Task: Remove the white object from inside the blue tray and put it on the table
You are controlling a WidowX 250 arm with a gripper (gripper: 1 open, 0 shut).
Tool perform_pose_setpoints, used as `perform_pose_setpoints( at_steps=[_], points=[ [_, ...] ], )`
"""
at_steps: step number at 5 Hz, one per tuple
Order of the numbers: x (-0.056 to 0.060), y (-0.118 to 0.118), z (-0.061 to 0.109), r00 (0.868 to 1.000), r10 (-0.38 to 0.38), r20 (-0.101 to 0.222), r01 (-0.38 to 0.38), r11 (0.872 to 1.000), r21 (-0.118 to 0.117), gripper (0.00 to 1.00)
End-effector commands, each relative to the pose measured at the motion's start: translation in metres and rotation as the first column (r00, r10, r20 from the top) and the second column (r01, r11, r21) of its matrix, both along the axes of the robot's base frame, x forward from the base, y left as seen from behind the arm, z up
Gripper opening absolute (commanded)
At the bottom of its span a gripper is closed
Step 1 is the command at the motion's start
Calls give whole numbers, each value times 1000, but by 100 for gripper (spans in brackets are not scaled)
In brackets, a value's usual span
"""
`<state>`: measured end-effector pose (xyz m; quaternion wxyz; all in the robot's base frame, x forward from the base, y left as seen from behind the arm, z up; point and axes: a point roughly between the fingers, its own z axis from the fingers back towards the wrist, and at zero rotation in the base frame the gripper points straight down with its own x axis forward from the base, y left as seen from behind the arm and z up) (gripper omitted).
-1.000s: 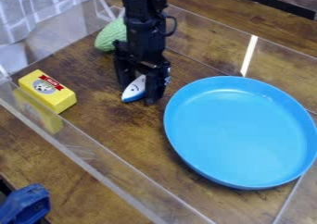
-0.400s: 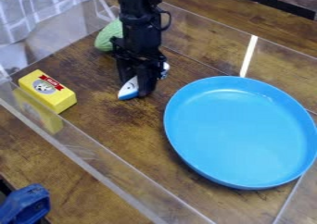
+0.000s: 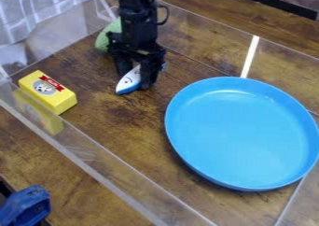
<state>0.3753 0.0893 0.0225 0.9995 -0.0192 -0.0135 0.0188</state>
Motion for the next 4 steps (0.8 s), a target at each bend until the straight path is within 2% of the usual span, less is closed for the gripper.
perform_pose_setpoints(
  at_steps=[1, 4],
  points=[
    [15, -6, 7, 996, -87, 32, 87, 996, 0, 100],
    [6, -5, -3, 999, -17, 30, 17, 1000, -7, 100]
  ],
)
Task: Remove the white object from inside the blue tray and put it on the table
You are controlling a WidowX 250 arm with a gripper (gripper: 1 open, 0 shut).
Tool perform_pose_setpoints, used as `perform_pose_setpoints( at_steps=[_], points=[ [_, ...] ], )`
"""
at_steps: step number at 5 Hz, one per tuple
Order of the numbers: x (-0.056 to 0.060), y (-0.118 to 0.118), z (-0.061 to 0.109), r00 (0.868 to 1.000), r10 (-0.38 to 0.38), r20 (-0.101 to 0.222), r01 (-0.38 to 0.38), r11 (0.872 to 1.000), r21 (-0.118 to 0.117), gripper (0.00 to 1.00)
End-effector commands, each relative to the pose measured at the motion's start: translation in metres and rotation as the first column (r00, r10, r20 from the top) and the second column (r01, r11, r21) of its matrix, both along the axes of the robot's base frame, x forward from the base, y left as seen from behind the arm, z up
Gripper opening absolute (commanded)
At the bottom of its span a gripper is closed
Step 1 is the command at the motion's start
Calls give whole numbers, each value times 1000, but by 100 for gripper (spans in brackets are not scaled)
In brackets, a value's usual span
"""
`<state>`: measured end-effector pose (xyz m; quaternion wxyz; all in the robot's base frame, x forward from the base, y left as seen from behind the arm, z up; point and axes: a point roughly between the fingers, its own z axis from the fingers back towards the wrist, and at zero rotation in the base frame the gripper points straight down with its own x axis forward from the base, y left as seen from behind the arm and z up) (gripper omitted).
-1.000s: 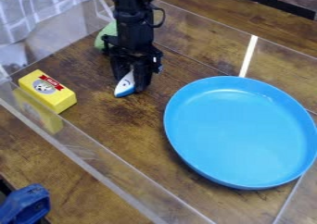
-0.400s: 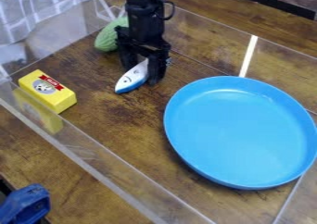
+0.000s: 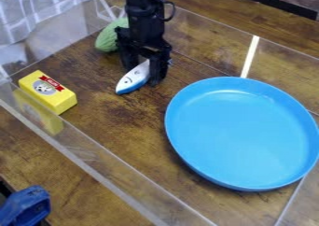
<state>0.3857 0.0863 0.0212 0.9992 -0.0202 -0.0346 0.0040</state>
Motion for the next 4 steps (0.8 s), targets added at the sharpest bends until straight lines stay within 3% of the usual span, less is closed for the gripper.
perform_pose_setpoints(
  at_steps=[1, 2, 4],
  points=[
    [-2, -14, -4, 1000, -7, -15, 6, 1000, -9, 100],
    [0, -25, -6, 1000, -25, -16, 25, 1000, -10, 100],
    [3, -14, -9, 999, -34, -20, 34, 999, -14, 100]
  ],
)
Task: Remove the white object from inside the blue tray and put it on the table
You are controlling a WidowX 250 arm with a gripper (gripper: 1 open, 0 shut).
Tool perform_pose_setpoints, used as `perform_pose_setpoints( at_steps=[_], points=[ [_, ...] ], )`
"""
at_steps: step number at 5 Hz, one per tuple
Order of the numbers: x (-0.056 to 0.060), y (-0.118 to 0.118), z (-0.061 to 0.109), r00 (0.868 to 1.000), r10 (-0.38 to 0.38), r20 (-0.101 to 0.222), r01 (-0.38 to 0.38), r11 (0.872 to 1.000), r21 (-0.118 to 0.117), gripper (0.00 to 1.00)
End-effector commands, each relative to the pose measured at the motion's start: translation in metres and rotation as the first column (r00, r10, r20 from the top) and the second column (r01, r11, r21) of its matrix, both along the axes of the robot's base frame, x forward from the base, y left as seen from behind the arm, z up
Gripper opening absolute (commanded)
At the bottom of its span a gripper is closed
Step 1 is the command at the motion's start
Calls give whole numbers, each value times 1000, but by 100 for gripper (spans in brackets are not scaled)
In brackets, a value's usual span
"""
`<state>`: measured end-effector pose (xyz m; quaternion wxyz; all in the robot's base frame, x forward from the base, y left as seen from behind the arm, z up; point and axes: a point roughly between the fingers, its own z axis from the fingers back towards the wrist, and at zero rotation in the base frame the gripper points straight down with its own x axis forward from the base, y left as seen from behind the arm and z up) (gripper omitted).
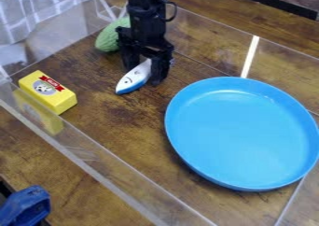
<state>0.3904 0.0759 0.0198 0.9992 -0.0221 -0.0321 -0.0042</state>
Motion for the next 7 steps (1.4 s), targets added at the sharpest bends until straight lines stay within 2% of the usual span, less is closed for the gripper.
perform_pose_setpoints(
  at_steps=[1, 3, 5, 7],
  points=[
    [-2, 9, -9, 1000, -13, -17, 12, 1000, -13, 100],
    [-2, 34, -11, 1000, -2, -21, 2, 1000, -18, 100],
    [-10, 27, -12, 999, -52, -17, 51, 999, -19, 100],
    [-1, 30, -12, 999, -43, -11, 43, 999, -24, 100]
  ],
)
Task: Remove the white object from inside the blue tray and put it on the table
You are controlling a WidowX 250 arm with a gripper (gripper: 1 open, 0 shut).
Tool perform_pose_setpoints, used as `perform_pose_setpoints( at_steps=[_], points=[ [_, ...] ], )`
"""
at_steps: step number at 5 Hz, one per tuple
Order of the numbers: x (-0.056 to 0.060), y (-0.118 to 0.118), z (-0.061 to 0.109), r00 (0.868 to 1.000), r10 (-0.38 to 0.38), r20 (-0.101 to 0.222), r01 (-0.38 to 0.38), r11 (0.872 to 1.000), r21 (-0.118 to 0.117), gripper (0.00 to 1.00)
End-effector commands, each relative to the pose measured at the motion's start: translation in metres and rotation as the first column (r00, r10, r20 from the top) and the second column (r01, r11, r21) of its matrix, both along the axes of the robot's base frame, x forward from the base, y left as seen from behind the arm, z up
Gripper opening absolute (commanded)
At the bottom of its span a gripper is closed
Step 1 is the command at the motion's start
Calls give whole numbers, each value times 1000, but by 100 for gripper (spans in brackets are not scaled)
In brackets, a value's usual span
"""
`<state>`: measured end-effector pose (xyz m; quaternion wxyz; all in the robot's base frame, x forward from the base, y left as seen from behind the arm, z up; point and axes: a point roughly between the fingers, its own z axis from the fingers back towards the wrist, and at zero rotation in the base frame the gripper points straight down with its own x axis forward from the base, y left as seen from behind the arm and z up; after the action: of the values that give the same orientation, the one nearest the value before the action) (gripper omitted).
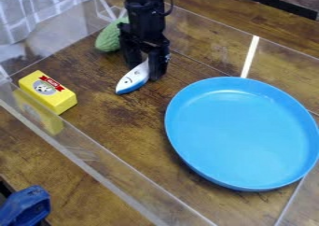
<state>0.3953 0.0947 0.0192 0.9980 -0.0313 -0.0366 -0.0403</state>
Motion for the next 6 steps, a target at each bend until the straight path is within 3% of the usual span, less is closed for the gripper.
perform_pose_setpoints(
  at_steps=[1, 3, 4, 6],
  points=[
    [-2, 12, -12, 999, 33, -20, -33, 999, -10, 100],
    [-1, 12, -13, 997, 78, -15, -78, 997, -12, 100],
    [6, 7, -14, 998, 63, -13, -63, 998, -13, 100],
    [29, 30, -8, 995, 104, 7, -103, 994, -23, 100]
  ],
)
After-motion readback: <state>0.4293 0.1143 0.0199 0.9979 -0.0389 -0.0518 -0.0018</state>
